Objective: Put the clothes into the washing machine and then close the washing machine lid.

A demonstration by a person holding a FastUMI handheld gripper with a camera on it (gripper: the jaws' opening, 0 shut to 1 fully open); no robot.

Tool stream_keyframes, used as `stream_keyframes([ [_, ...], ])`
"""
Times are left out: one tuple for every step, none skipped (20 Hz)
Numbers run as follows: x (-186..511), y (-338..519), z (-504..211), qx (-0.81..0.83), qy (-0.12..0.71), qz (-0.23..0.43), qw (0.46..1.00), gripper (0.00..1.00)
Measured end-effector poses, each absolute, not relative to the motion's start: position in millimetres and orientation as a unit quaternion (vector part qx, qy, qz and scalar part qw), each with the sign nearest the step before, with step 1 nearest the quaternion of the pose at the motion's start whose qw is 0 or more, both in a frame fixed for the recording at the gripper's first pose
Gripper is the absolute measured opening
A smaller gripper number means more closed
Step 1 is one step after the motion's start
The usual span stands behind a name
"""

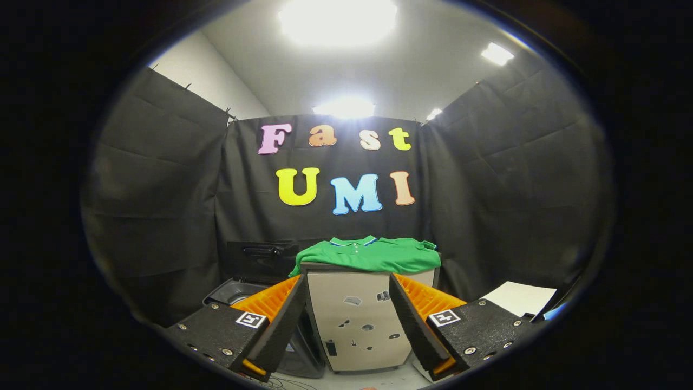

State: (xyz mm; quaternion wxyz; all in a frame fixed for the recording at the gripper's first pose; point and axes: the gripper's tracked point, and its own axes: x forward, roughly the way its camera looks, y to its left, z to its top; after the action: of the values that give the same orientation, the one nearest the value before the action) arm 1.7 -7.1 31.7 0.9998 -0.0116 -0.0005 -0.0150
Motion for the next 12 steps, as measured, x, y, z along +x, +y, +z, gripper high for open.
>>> stream_keyframes([
  [6.3, -8.6, 33.8, -0.014, 0.003, -0.016, 1.000, 0.93],
  [10.3, -8.0, 36.2, -0.014, 0.004, -0.016, 1.000, 0.94],
  [15.2, -7.2, 40.0, -0.012, 0.000, -0.015, 1.000, 0.93],
  [20.8, -7.1, 44.7, -0.011, -0.005, -0.014, 1.000, 0.94],
  [25.9, -7.1, 46.9, -0.011, -0.007, -0.014, 1.000, 0.93],
  [31.2, -6.7, 47.3, -0.011, -0.009, -0.011, 1.000, 0.93],
  [36.7, -5.9, 49.2, -0.010, -0.009, -0.009, 1.000, 0.93],
  [42.0, -5.6, 49.5, -0.009, -0.009, -0.007, 1.000, 0.93],
  [47.9, -6.4, 50.0, -0.007, -0.008, -0.006, 1.000, 0.93],
  [53.2, -7.0, 50.4, -0.004, -0.007, -0.005, 1.000, 0.93],
  [60.0, -7.9, 52.1, -0.002, -0.006, -0.004, 1.000, 0.93],
  [66.6, -8.8, 52.6, -0.003, -0.003, -0.003, 1.000, 0.93],
])
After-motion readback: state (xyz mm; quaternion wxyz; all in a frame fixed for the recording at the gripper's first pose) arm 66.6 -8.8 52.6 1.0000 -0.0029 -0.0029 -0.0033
